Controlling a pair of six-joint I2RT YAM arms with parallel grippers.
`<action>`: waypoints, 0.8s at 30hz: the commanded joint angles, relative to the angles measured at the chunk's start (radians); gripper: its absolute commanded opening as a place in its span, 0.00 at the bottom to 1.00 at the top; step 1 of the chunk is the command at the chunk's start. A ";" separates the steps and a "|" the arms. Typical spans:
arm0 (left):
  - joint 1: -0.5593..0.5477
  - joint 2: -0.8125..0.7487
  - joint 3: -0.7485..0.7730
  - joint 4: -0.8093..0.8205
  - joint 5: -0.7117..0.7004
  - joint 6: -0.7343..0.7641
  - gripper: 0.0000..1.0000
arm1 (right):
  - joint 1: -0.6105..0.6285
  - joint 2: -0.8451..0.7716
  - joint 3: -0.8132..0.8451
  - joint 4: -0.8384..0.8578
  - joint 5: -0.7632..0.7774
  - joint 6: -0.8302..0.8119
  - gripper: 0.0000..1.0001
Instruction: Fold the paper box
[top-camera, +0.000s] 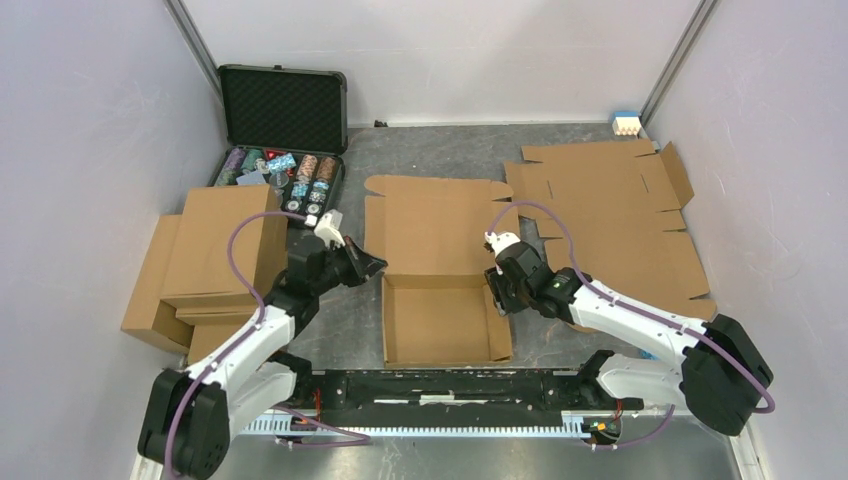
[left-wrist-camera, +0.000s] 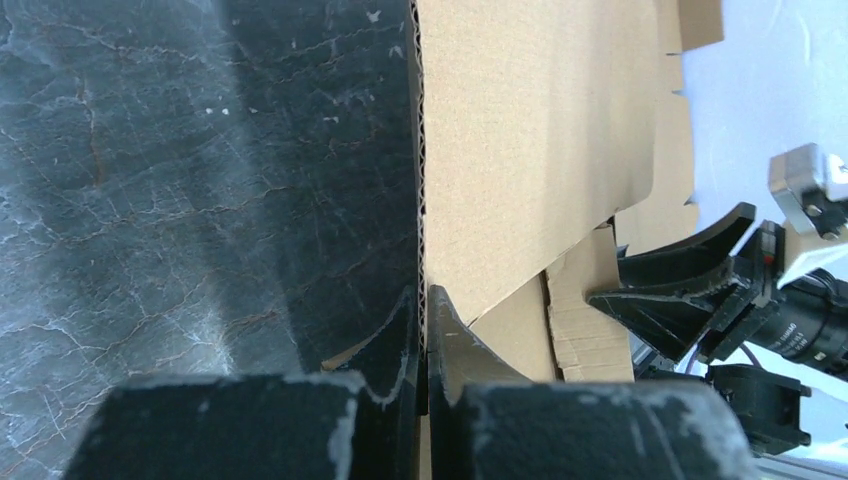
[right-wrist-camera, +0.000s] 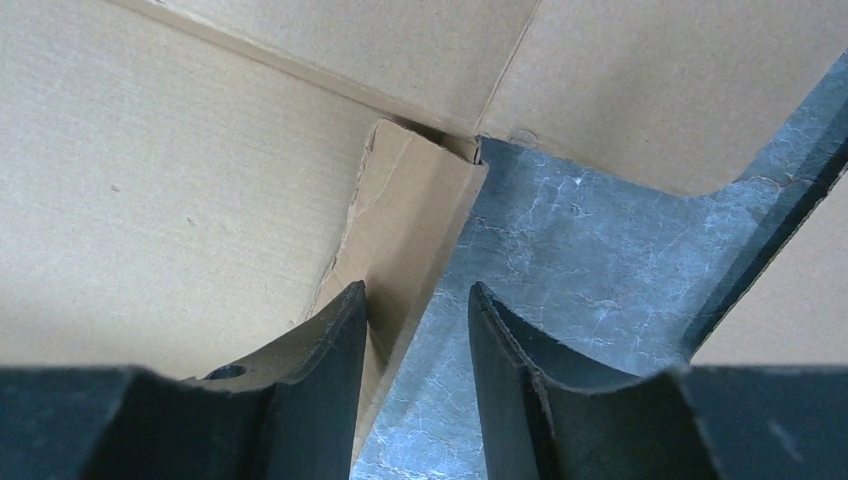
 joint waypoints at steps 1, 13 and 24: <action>-0.018 -0.097 -0.056 0.114 -0.010 0.034 0.02 | -0.003 0.018 -0.008 0.021 0.000 -0.018 0.46; -0.036 -0.148 -0.057 0.013 -0.017 0.034 0.20 | -0.001 0.041 0.034 -0.020 0.199 -0.076 0.07; -0.145 -0.171 -0.003 -0.302 -0.140 -0.043 0.73 | -0.001 0.051 0.007 0.006 0.235 -0.117 0.54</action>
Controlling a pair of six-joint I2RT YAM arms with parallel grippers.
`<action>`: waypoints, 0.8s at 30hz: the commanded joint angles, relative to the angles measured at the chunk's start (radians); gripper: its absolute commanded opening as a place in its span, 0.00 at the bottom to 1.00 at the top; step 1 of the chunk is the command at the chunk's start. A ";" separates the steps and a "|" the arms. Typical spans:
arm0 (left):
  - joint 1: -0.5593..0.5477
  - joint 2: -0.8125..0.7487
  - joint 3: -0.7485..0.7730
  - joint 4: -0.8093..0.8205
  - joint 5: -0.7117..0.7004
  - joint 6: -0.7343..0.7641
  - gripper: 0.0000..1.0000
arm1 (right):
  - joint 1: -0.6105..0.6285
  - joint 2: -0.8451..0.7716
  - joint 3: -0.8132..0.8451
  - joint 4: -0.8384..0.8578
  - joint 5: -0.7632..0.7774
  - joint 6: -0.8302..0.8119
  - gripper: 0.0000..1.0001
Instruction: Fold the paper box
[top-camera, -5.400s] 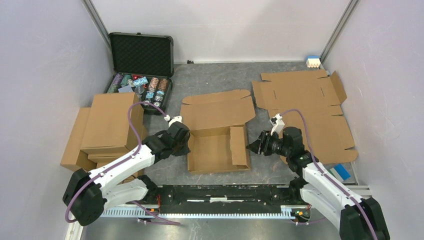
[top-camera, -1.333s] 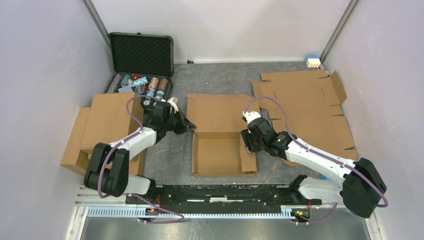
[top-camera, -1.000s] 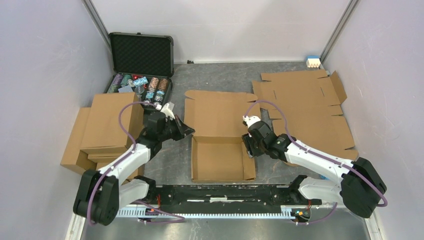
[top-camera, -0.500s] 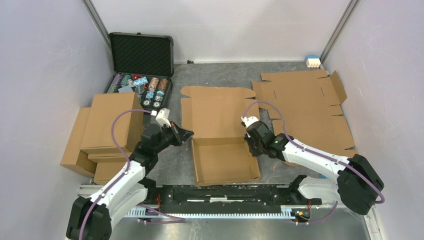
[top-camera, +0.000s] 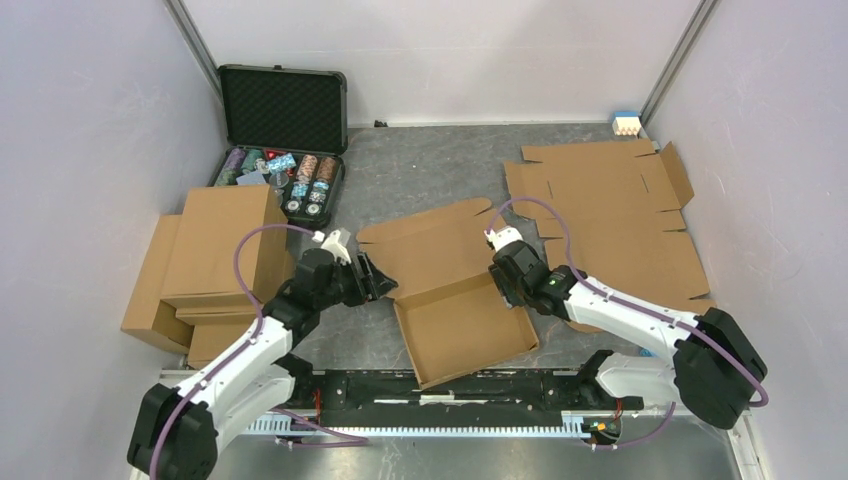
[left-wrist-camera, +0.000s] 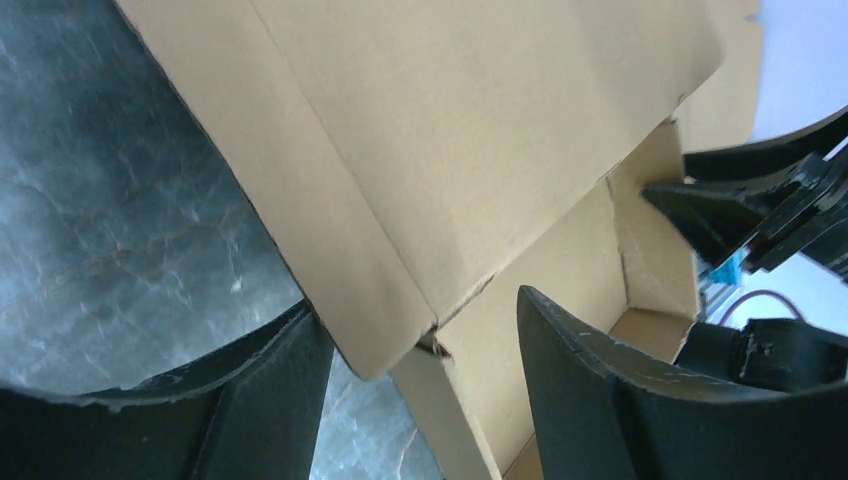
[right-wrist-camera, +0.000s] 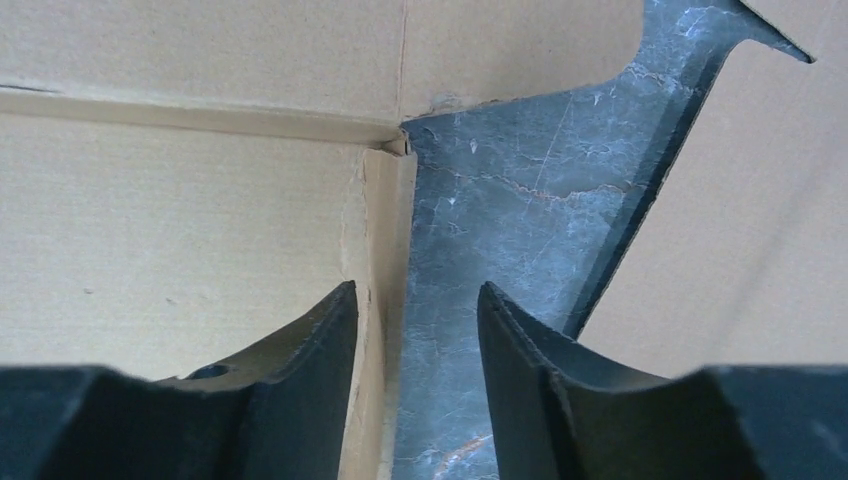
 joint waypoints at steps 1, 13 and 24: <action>-0.091 -0.067 0.053 -0.161 -0.110 -0.033 0.74 | 0.000 0.012 -0.008 -0.001 0.030 -0.030 0.56; -0.193 -0.016 0.104 -0.238 -0.209 -0.064 0.78 | 0.000 0.095 -0.018 0.164 0.005 -0.070 0.49; -0.103 0.002 0.186 -0.342 -0.247 -0.033 0.86 | -0.005 0.103 -0.034 0.198 0.101 -0.034 0.09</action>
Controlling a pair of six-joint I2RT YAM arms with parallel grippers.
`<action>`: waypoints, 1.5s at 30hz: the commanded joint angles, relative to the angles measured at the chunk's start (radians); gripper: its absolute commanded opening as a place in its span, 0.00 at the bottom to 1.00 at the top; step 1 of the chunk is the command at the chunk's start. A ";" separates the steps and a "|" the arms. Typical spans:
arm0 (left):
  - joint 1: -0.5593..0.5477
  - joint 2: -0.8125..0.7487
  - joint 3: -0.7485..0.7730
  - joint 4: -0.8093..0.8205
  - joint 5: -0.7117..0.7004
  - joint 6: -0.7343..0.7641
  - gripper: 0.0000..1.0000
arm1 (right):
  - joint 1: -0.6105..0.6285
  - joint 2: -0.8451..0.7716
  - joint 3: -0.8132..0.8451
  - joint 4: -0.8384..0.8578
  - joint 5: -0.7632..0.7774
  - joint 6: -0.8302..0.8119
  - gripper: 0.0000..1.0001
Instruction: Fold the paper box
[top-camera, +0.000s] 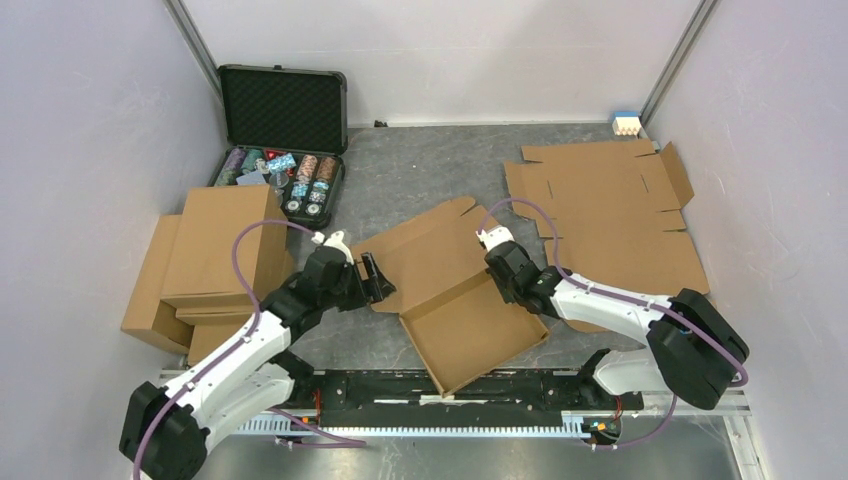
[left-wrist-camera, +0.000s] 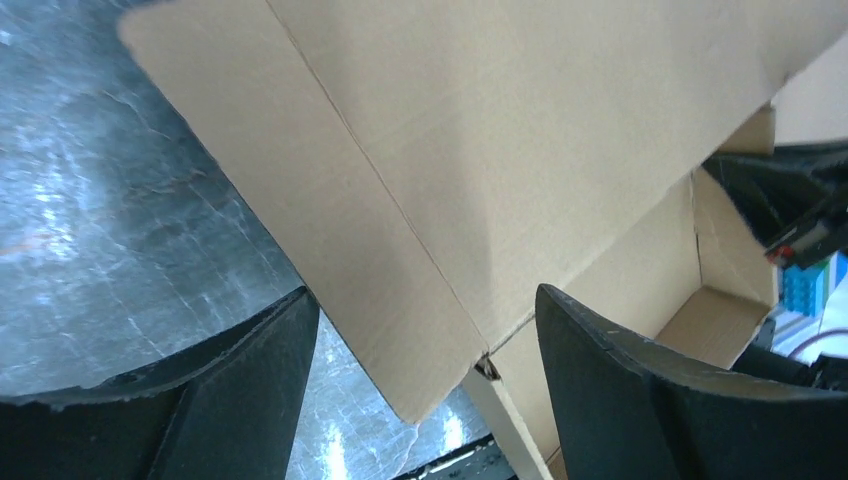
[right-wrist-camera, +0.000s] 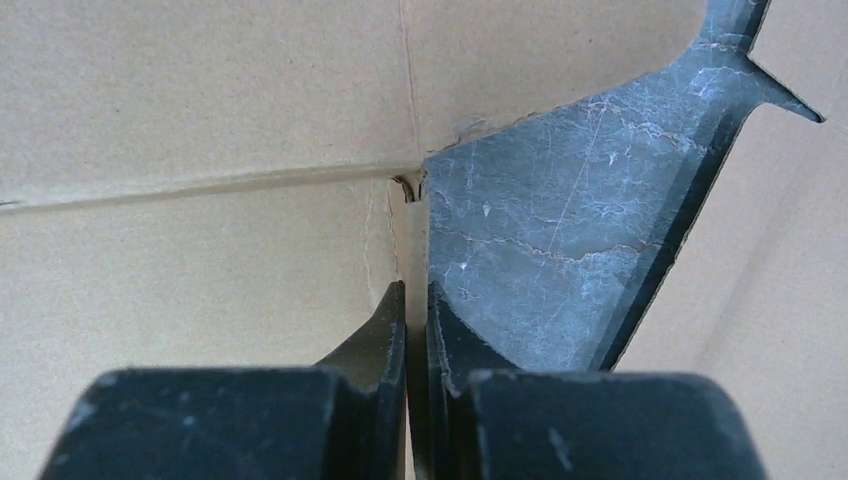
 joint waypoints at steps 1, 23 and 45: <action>0.064 0.032 0.074 -0.036 -0.013 0.007 0.86 | -0.007 -0.021 -0.009 0.018 0.058 0.020 0.14; 0.163 0.205 0.122 0.033 -0.019 0.013 0.64 | -0.406 -0.063 0.147 0.092 -0.464 0.052 0.98; 0.088 0.398 0.397 0.073 -0.056 0.209 0.02 | -0.369 -0.011 0.139 0.319 -0.536 0.026 0.18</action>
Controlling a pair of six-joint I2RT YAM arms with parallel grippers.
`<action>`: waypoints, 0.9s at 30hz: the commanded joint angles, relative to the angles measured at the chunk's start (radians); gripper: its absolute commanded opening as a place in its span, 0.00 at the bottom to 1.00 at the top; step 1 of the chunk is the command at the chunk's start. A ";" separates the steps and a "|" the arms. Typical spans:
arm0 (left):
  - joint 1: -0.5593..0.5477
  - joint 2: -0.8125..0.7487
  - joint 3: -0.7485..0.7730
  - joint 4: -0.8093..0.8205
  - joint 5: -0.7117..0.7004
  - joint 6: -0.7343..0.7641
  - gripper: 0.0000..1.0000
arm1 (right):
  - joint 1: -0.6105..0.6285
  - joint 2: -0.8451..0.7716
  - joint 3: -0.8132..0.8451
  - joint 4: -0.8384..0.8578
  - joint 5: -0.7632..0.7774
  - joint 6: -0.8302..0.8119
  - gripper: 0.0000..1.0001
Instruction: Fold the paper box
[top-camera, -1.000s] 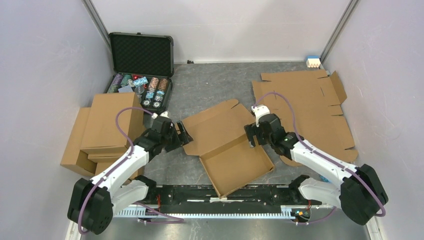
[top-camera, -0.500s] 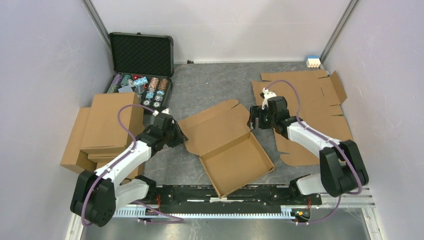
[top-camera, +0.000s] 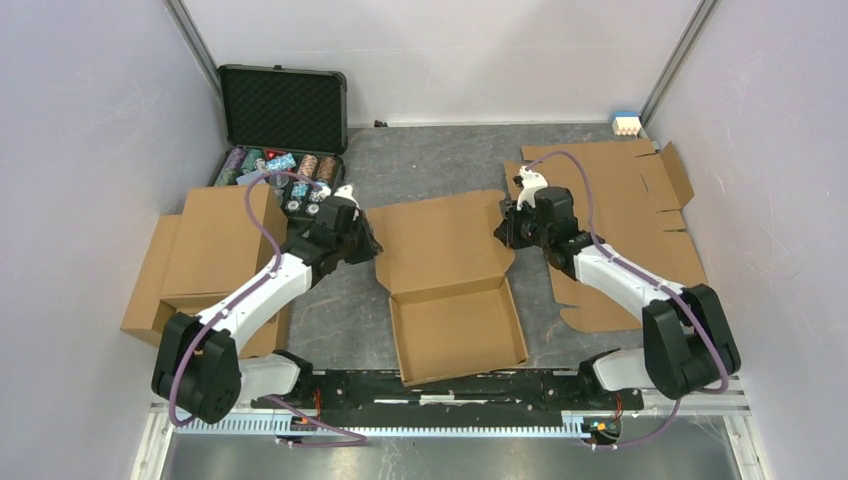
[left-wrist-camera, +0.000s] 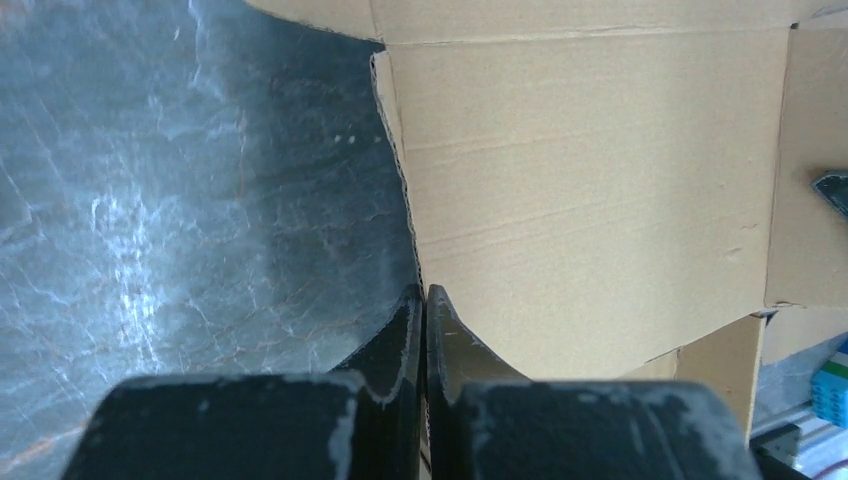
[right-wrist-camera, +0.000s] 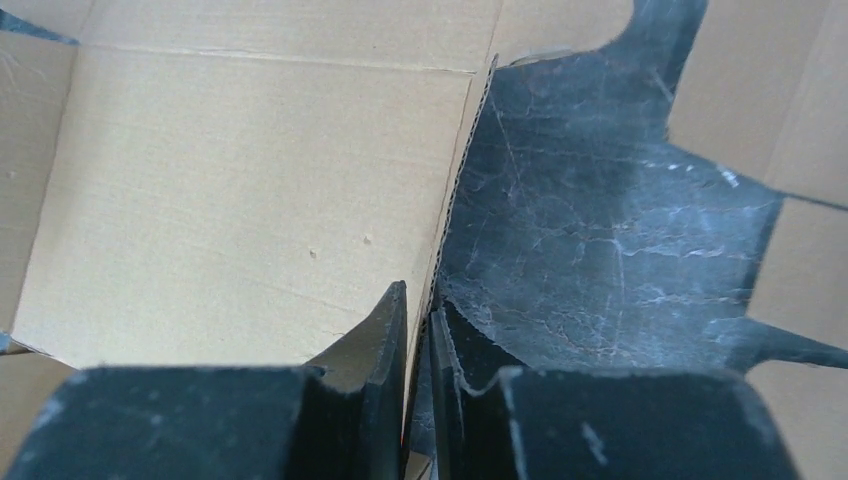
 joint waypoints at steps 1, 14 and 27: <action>-0.084 -0.002 0.101 0.035 -0.098 0.113 0.02 | 0.067 -0.111 0.002 0.014 0.152 -0.095 0.19; -0.335 -0.076 0.056 0.285 -0.444 0.344 0.02 | 0.120 -0.180 0.033 -0.036 0.336 -0.112 0.51; -0.418 -0.186 -0.133 0.546 -0.502 0.496 0.02 | 0.117 -0.165 0.104 -0.158 0.458 -0.072 0.51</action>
